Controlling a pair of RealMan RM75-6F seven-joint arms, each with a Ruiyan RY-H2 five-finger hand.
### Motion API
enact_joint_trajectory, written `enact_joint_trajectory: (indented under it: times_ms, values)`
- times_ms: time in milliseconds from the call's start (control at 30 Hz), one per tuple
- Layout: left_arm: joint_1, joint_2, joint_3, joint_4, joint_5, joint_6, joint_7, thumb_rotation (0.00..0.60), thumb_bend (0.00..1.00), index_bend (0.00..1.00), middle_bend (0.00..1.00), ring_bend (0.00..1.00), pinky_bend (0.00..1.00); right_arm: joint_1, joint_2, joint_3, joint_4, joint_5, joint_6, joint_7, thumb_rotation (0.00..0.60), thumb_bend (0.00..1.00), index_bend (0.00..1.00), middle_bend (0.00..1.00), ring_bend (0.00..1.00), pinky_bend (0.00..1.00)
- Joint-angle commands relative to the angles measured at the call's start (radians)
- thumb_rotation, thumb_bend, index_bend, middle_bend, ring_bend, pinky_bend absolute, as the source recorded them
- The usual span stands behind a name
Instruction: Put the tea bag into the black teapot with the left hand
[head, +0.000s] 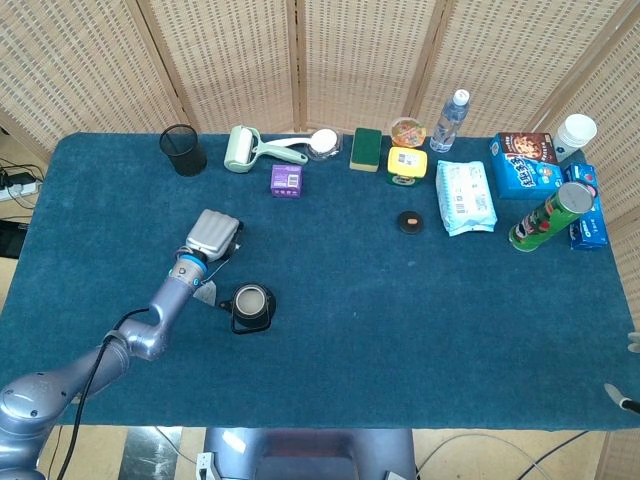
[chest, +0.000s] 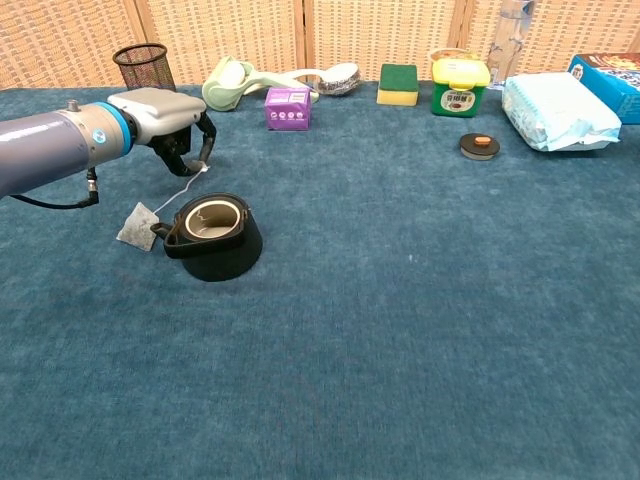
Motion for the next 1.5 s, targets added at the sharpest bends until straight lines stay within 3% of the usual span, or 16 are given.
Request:
enact_joint_trajectory:
  times_ms: [33,267,933,1200,1500]
  values:
    - [0.027,0.049,-0.014,-0.076,0.005,0.056,-0.015,0.600,0.50,0.69,0.99,0.91,0.83,0.002,0.000,0.000,-0.002,-0.005,0.001,0.001,0.600,0.10,0.26,0.36,0.27,0.34]
    - [0.072,0.156,-0.048,-0.269,-0.006,0.135,-0.054,0.600,0.50,0.69,0.99,0.91,0.83,0.006,-0.001,0.000,-0.008,-0.016,0.005,-0.003,0.600,0.10,0.26,0.36,0.27,0.34]
    - [0.203,0.440,-0.062,-0.854,0.089,0.346,-0.132,0.600,0.50,0.69,0.99,0.91,0.83,0.028,-0.009,-0.007,-0.030,-0.061,0.010,-0.025,0.600,0.10,0.26,0.36,0.27,0.34]
    - [0.214,0.495,-0.060,-0.956,0.112,0.353,-0.167,0.600,0.50,0.69,0.99,0.91,0.83,0.029,-0.009,-0.008,-0.035,-0.061,0.012,-0.028,0.600,0.10,0.26,0.36,0.27,0.34]
    - [0.212,0.513,-0.052,-0.986,0.119,0.348,-0.175,0.600,0.50,0.69,0.99,0.91,0.83,0.024,-0.007,-0.008,-0.032,-0.053,0.016,-0.022,0.600,0.10,0.26,0.36,0.27,0.34]
